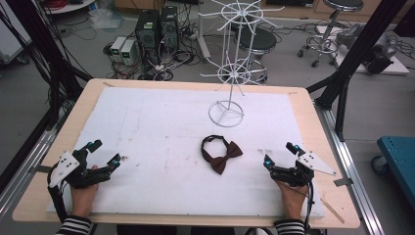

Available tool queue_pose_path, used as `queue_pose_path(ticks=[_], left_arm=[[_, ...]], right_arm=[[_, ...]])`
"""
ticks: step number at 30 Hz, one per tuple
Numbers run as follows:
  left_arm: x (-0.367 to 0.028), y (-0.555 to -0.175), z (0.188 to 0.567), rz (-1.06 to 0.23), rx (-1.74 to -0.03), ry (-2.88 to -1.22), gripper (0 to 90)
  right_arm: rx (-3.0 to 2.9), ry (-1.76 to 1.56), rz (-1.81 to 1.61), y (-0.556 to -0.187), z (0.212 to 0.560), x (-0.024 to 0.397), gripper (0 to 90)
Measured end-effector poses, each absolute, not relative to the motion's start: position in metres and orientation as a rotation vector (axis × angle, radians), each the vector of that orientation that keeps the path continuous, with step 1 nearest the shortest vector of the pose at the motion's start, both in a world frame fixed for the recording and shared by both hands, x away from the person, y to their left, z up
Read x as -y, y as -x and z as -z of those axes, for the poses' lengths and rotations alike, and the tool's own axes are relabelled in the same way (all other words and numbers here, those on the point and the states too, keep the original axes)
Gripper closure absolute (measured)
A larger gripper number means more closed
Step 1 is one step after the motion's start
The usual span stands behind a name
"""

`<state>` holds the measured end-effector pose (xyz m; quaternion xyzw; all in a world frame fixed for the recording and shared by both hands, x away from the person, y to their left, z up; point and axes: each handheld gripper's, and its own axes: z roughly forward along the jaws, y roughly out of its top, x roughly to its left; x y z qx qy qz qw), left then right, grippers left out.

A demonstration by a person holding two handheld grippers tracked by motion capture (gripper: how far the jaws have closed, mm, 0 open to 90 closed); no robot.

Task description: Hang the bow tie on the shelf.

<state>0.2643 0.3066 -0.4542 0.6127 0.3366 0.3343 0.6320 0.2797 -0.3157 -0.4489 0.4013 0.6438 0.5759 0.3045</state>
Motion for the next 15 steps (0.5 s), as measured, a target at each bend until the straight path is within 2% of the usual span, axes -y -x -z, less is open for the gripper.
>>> queue_pose_path(ticks=[15], left_arm=[[-0.3062, -0.2640, 0.4542, -0.771, -0.767, -1.401, 13.2]], right_arm=[[-1.685, -1.052, -1.546, -0.2787, 0.4492, 0.3177, 1.5]])
